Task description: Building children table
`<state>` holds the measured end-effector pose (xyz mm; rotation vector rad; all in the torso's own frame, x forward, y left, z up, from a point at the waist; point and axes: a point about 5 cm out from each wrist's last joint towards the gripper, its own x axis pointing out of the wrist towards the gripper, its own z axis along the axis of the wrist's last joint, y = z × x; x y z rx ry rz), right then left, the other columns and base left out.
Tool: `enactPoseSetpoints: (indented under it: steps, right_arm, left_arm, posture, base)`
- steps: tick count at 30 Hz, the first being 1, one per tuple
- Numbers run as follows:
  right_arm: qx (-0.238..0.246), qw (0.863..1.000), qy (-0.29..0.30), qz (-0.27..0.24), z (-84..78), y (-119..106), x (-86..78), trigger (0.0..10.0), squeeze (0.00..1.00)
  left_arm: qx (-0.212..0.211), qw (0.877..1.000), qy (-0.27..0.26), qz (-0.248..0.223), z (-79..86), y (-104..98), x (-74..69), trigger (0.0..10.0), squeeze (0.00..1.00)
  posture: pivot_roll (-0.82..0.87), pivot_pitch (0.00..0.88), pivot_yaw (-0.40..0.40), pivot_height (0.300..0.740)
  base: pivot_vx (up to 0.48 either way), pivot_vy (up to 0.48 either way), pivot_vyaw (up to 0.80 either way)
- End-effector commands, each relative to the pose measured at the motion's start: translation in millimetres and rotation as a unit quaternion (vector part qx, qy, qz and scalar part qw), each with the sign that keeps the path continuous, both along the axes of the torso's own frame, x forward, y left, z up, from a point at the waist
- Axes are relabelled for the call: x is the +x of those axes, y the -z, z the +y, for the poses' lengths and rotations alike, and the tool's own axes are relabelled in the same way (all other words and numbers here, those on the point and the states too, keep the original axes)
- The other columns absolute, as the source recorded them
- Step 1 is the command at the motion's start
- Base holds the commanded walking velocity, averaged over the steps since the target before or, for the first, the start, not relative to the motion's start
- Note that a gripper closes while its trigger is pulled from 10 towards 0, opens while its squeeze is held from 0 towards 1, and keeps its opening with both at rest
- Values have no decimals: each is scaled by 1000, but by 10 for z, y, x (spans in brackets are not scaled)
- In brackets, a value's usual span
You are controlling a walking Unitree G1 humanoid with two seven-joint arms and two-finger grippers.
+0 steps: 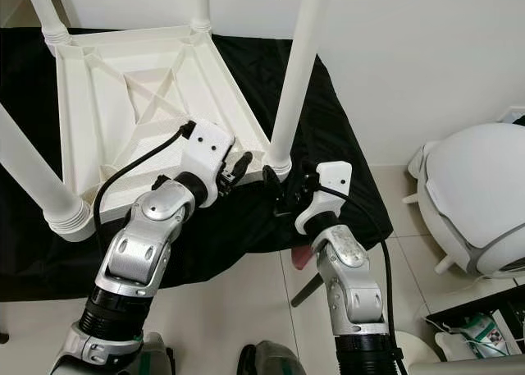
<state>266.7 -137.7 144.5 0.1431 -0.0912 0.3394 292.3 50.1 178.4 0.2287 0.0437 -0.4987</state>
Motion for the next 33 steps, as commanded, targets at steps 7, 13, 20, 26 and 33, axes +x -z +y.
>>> enactPoseSetpoints:
  steps: [7, 13, 20, 26, 33]
  right_arm:
    - [-6, 1000, 1, 4, -4, 16, 4, 10000, 0]
    - [-10, 1000, 2, 4, -24, 23, 4, 10000, 0]
    - [-10, 1000, 2, 4, -13, 23, 10, 10000, 0]
    - [-9, 1000, 2, 5, -4, 27, 10, 10000, 0]
    - [-8, 1000, 3, 4, 15, 20, 28, 10000, 0]
  left_arm:
    - [50, 998, 21, 44, -63, 295, -43, 10000, 0]
    - [61, 995, 38, 72, -32, 424, -78, 10000, 0]
    - [72, 994, 6, 84, 69, 488, -12, 10000, 0]
    - [87, 992, -32, 90, 144, 521, 62, 10000, 0]
    - [96, 987, -90, 91, 237, 502, 203, 10000, 0]
  posture:
    - [-21, 15, -80, 740]
    - [-21, 14, -80, 740]
    - [-19, 13, -78, 740]
    - [-18, 17, -77, 740]
    - [-18, 17, -77, 740]
  base:
    - [0, 0, 0]
    - [0, 0, 0]
    - [0, 0, 0]
    - [0, 0, 0]
    - [0, 0, 0]
